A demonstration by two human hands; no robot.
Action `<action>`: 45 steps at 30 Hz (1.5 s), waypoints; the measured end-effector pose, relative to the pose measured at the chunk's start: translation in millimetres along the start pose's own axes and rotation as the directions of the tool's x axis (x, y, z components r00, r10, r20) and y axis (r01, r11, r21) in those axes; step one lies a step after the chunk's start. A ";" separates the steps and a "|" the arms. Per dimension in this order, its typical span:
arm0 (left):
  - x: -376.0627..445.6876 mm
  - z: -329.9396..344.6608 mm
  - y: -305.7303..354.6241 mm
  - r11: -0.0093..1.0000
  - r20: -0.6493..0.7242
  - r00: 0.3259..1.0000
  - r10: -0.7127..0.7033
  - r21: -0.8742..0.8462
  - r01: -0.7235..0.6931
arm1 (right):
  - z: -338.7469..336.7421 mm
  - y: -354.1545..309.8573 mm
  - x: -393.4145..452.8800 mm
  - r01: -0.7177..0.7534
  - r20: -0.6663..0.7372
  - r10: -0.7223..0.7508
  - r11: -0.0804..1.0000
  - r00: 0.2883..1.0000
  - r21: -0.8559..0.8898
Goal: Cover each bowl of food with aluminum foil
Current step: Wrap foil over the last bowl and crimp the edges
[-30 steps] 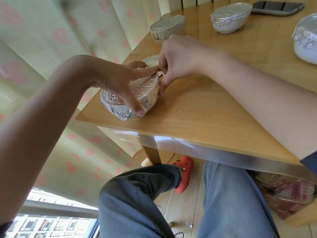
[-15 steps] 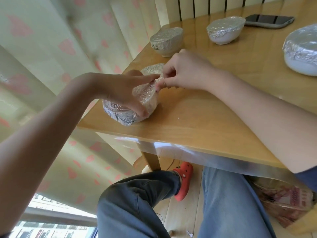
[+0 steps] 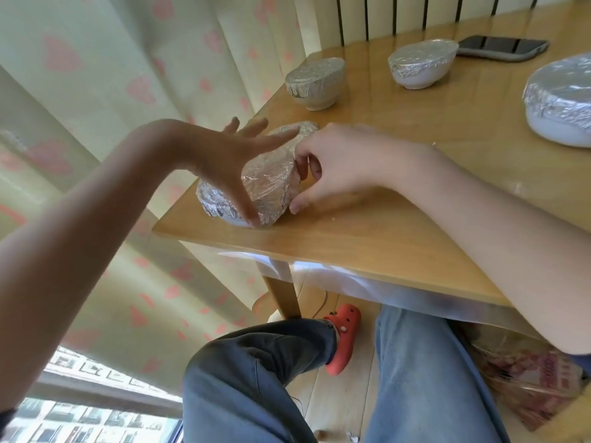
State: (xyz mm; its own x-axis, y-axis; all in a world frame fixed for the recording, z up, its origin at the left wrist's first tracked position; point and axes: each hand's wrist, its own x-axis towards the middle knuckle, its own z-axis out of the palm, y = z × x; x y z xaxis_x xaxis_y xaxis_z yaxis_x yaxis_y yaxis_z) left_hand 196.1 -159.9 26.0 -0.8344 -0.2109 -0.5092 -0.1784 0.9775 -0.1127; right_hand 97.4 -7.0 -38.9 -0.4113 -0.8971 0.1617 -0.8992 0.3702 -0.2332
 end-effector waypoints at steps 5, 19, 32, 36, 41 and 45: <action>10.9 11.0 2.3 0.996 -0.021 0.997 0.079 -0.038 -0.080 | 4.6 1.2 2.6 0.009 -0.078 -0.008 1.000 0.997 0.016; 12.3 15.8 3.7 0.998 -0.056 0.997 0.060 -0.024 -0.062 | 6.1 15.5 14.2 0.017 -0.046 0.007 0.874 0.999 0.487; 14.0 16.3 0.5 0.997 -0.069 0.995 0.069 -0.032 -0.072 | 15.6 34.2 29.6 -0.042 0.035 0.025 0.756 0.999 0.653; 14.1 15.9 0.1 0.997 -0.069 0.995 0.068 -0.021 -0.069 | 19.0 34.3 30.1 -0.008 -0.009 0.020 0.731 1.000 0.682; 13.9 16.4 -0.6 0.997 -0.069 0.995 0.067 -0.026 -0.069 | 23.1 32.7 26.2 0.022 -0.034 0.002 0.729 0.999 0.685; 15.5 16.5 -0.5 0.998 -0.069 0.996 0.065 -0.014 -0.066 | 18.8 33.0 24.1 -0.025 0.008 0.026 0.768 1.000 0.640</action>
State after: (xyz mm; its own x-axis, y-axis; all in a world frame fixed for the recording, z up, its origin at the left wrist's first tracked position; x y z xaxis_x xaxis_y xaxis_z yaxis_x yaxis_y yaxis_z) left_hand 191.8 -163.7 4.1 -0.8781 -0.1464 -0.4555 -0.1303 0.9892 -0.0667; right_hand 60.6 -20.9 -60.7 -0.4330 -0.8892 0.1479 -0.5850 0.1524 -0.7966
